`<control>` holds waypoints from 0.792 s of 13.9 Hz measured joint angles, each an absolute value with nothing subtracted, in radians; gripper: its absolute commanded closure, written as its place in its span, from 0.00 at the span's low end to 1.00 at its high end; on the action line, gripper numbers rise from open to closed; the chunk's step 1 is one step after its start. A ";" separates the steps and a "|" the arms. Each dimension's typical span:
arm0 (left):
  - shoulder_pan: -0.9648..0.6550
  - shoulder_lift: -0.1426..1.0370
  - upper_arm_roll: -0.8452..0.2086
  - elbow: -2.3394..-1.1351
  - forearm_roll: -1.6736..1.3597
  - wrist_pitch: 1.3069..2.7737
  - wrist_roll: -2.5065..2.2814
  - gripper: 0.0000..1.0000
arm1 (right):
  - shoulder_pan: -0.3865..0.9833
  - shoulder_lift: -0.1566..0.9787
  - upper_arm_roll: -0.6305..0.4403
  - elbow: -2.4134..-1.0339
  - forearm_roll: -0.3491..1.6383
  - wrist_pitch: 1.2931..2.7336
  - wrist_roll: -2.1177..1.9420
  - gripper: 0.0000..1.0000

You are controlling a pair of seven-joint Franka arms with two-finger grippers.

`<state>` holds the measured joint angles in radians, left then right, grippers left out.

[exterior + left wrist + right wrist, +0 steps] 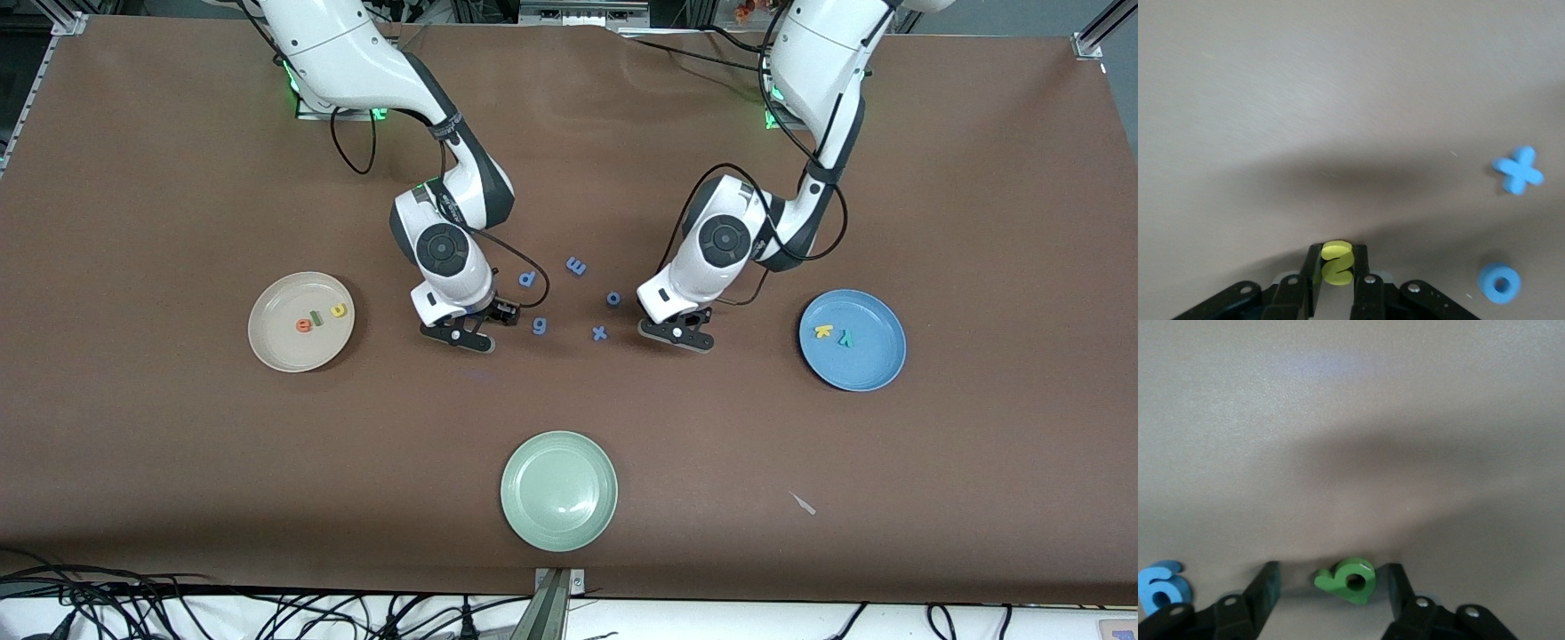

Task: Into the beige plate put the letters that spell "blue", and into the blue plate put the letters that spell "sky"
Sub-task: 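Drop the s onto the blue plate while the right gripper drops the b on beige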

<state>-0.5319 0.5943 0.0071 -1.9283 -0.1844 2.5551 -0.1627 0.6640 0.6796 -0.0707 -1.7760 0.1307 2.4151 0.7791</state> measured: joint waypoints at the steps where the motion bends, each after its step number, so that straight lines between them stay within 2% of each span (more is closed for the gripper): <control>1: -0.497 0.584 0.007 -1.925 -0.184 2.551 -0.163 0.80 | 0.664 0.676 -0.071 -1.776 0.131 2.414 0.779 0.54; 5: -0.250 0.465 -0.041 -1.952 -0.174 2.400 0.016 0.79 | 0.663 0.673 -0.071 -1.776 0.131 2.410 0.779 0.65; 9: 0.001 0.403 -0.048 -2.040 -0.174 2.375 0.358 0.78 | 0.663 0.672 -0.071 -1.776 0.131 2.409 0.778 0.72; 11: 0.072 0.406 -0.050 -2.055 -0.172 2.375 0.459 0.70 | 0.662 0.673 -0.071 -1.775 0.131 2.407 0.778 0.72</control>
<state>0.0717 0.4060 -0.0497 -2.0553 -0.1719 2.3753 0.4586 0.6624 0.6725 -0.0712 -1.7746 0.1315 2.4073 0.7777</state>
